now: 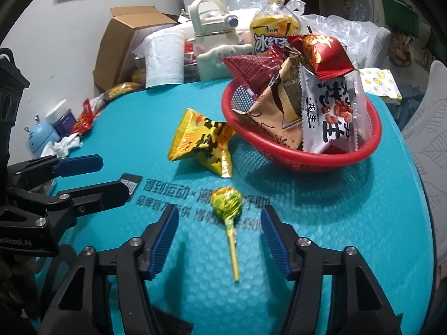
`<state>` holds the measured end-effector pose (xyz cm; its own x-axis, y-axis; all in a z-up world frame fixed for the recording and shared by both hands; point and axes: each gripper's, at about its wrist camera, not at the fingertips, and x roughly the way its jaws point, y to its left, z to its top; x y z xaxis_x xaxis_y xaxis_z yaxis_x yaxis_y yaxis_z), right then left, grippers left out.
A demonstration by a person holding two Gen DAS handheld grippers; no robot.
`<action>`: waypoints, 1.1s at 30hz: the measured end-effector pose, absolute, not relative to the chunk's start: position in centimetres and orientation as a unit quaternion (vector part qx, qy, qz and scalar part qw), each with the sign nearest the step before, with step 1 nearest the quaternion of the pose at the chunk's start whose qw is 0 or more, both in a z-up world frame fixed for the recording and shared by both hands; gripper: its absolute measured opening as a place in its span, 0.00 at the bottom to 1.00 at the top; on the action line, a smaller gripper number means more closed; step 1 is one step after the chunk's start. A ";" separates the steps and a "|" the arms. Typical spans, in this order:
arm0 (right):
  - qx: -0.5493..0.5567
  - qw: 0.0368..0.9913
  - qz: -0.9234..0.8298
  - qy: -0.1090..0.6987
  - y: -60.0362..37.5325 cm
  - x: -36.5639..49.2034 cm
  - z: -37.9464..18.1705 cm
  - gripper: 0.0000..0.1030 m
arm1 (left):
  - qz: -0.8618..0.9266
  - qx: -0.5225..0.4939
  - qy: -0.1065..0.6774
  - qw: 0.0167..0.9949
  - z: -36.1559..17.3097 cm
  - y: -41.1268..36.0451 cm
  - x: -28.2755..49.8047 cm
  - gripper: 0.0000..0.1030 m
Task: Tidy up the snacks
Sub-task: 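Grasp the yellow lollipop stick with right gripper, then grasp the yellow HUA chip bag with left gripper while right gripper holds lollipop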
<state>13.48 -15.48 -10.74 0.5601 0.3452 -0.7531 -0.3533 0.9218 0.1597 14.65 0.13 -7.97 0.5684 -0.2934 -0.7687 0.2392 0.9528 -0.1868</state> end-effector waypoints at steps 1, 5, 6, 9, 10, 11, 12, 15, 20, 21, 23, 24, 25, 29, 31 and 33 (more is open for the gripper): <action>-0.001 0.881 0.201 0.429 -15.5 13.9 -11.0 0.55 | -0.153 -0.029 0.440 0.884 -8.0 0.0 15.0 0.75; 0.001 0.876 0.202 0.437 -15.4 14.6 -11.8 0.47 | -0.162 -0.023 0.442 0.882 -8.3 -0.6 16.6 0.75; 0.003 0.875 0.205 0.439 -15.3 14.8 -12.0 0.42 | -0.165 -0.022 0.442 0.882 -8.4 -0.8 17.0 0.75; 0.006 0.874 0.206 0.441 -15.5 15.0 -12.2 0.26 | -0.172 -0.020 0.442 0.880 -8.5 -1.4 18.0 0.75; 0.008 0.875 0.204 0.440 -15.6 15.0 -12.2 0.26 | -0.175 -0.019 0.442 0.879 -8.6 -1.6 18.3 0.75; 0.011 0.875 0.205 0.439 -15.7 15.1 -12.2 0.25 | -0.178 -0.019 0.443 0.878 -8.7 -1.9 18.7 0.75; 0.017 0.875 0.205 0.439 -16.0 15.1 -12.2 0.25 | -0.181 -0.019 0.444 0.877 -8.8 -2.1 18.9 0.75; 0.033 0.874 0.203 0.441 -16.9 15.3 -12.1 0.25 | -0.188 -0.021 0.450 0.873 -9.3 -2.8 20.0 0.75; 0.044 0.875 0.198 0.439 -17.9 15.5 -12.1 0.25 | -0.195 -0.024 0.463 0.864 -10.4 -3.7 21.5 0.75; 0.044 0.876 0.195 0.439 -17.9 15.6 -12.1 0.25 | -0.196 -0.021 0.463 0.864 -10.6 -3.9 21.6 0.75; 0.038 0.878 0.187 0.439 -18.1 15.6 -12.0 0.25 | -0.196 -0.022 0.462 0.865 -10.8 -4.1 22.0 0.75; 0.037 0.879 0.186 0.438 -18.2 15.6 -12.0 0.25 | -0.196 -0.024 0.463 0.864 -10.9 -4.1 22.2 0.75; 0.038 0.878 0.185 0.439 -18.3 15.7 -12.1 0.25 | -0.196 -0.027 0.464 0.864 -10.9 -4.1 22.5 0.75; 0.047 0.878 0.187 0.438 -18.8 15.7 -12.2 0.25 | -0.190 -0.041 0.466 0.863 -11.5 -4.0 23.5 0.69; 0.046 0.878 0.186 0.438 -18.8 15.6 -12.2 0.25 | -0.190 -0.035 0.461 0.866 -11.4 -4.0 23.5 0.49; 0.045 0.879 0.185 0.438 -18.9 15.5 -12.2 0.25 | -0.195 -0.039 0.456 0.867 -11.4 -3.8 23.6 0.44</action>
